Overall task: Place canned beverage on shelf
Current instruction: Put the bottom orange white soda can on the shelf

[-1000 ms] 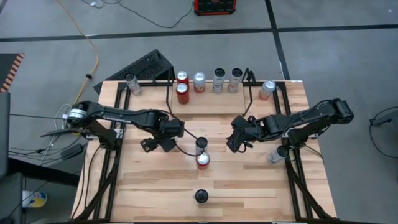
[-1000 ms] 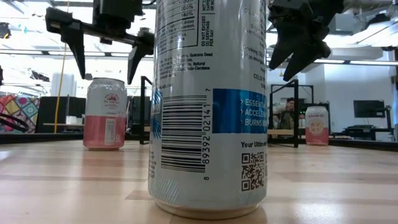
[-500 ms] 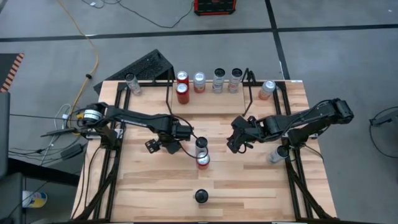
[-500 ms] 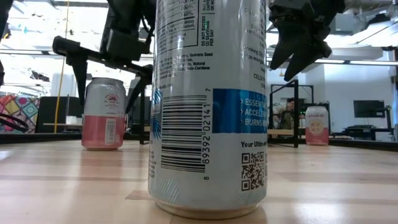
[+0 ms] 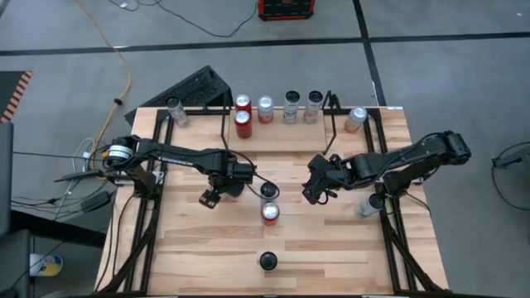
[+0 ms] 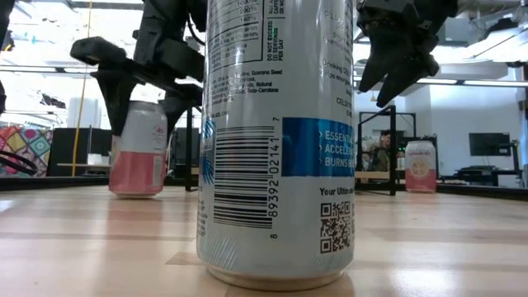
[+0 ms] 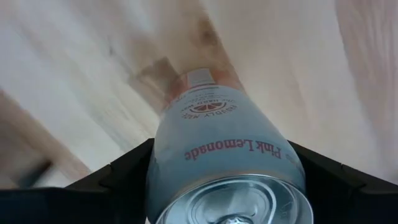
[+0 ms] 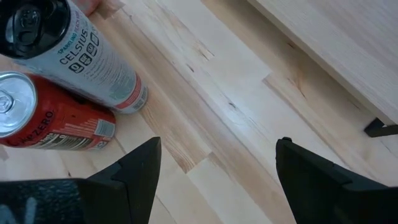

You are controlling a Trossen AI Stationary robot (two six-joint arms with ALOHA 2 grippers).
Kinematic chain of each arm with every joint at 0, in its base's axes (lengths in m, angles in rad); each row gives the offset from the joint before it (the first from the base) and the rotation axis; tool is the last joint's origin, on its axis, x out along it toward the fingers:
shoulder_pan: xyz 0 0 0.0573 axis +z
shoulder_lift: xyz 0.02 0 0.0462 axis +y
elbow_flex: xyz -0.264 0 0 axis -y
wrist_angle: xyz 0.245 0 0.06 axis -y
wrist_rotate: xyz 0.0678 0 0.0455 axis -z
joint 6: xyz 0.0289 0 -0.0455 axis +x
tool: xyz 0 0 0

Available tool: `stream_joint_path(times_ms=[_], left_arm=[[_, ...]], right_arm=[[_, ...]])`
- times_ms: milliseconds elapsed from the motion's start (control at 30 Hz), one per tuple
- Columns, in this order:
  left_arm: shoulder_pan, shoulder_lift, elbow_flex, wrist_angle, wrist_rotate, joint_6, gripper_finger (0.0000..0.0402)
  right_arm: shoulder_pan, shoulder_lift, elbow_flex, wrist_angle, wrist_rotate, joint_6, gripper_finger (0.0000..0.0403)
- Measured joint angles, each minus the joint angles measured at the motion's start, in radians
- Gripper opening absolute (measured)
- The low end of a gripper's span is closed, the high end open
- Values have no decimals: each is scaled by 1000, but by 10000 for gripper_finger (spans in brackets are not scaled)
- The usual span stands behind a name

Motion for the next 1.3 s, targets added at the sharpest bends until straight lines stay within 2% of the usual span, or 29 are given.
stream_joint_path(times_ms=[200, 300, 400, 733, 933, 1067, 1300], left_arm=[[28, 0, 0, 21, 158, -401, 308], [30, -1, 1, 62, 165, -543, 302], [31, -1, 1, 90, 135, -593, 299], [30, -1, 1, 121, 136, -522, 324], [38, -1, 1, 122, 198, -507, 328], [39, -2, 1, 128, 231, -530, 329], [63, -3, 2, 133, 224, -547, 330]], right_arm=[[0, 0, 0, 2, 0, 0, 291], [0, 0, 0, 5, 0, 0, 291], [1, 0, 0, 10, 0, 0, 291], [16, 0, 0, 11, 2, 1, 291], [16, 0, 0, 11, 2, 1, 291], [16, 0, 0, 11, 2, 1, 291], [16, 0, 0, 11, 2, 1, 291]])
